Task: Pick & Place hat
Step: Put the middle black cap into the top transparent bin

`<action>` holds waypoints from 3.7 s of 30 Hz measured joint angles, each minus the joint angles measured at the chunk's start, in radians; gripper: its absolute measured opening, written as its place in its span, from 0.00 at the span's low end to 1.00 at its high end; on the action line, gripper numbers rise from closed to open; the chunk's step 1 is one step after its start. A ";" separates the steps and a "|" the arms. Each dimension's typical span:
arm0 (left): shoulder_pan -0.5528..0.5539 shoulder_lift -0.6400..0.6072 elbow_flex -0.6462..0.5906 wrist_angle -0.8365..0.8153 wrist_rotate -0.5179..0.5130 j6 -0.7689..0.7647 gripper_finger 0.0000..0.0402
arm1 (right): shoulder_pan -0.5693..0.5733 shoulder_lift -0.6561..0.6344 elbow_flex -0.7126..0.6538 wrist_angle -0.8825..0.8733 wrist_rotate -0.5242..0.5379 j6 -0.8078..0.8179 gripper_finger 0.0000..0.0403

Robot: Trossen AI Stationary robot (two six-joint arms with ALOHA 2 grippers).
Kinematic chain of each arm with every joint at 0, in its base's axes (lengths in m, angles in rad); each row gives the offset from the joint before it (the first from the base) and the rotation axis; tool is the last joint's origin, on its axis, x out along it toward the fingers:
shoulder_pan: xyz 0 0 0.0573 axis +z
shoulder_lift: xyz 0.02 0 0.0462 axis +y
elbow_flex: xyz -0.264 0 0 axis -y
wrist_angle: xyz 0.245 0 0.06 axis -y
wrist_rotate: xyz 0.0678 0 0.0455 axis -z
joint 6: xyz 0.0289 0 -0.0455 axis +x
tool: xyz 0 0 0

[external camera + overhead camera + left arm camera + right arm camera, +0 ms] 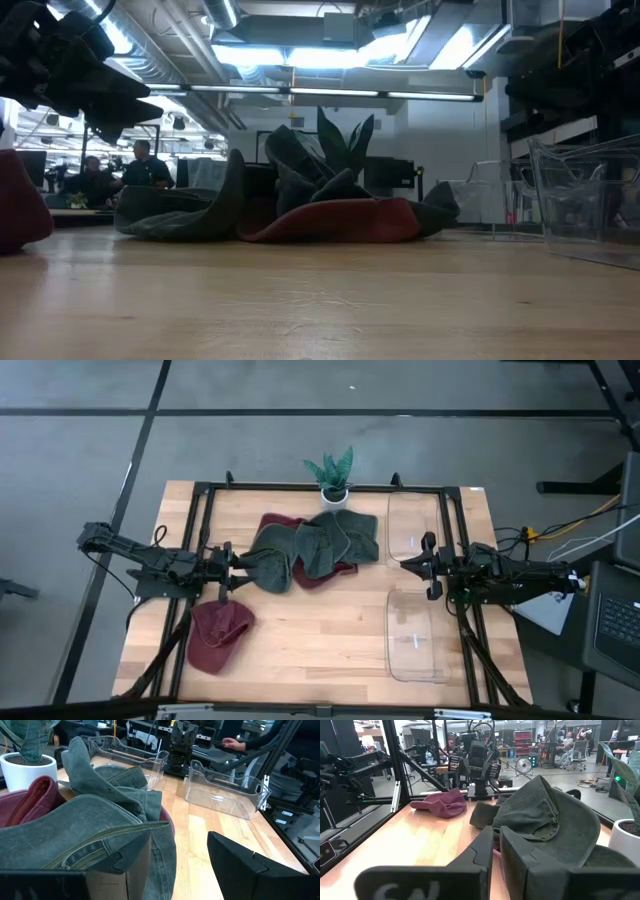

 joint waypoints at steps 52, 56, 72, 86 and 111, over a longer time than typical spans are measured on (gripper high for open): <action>0.000 0.000 0.000 0.000 0.000 0.000 0.48 | 0.036 0.754 0.763 -0.453 0.002 0.000 0.09; 0.000 0.000 0.000 0.000 0.000 0.000 0.47 | 0.081 0.814 0.763 -0.413 0.001 0.000 0.09; 0.000 0.000 0.000 0.000 0.000 0.000 0.48 | 0.201 1.129 0.764 -0.186 0.001 0.000 0.09; 0.000 0.000 0.000 0.000 0.000 0.000 0.47 | 0.205 1.360 0.764 0.287 0.000 0.059 0.09; 0.000 0.000 0.000 0.000 0.000 0.000 0.47 | 0.114 1.510 1.321 -0.403 0.179 -0.227 0.09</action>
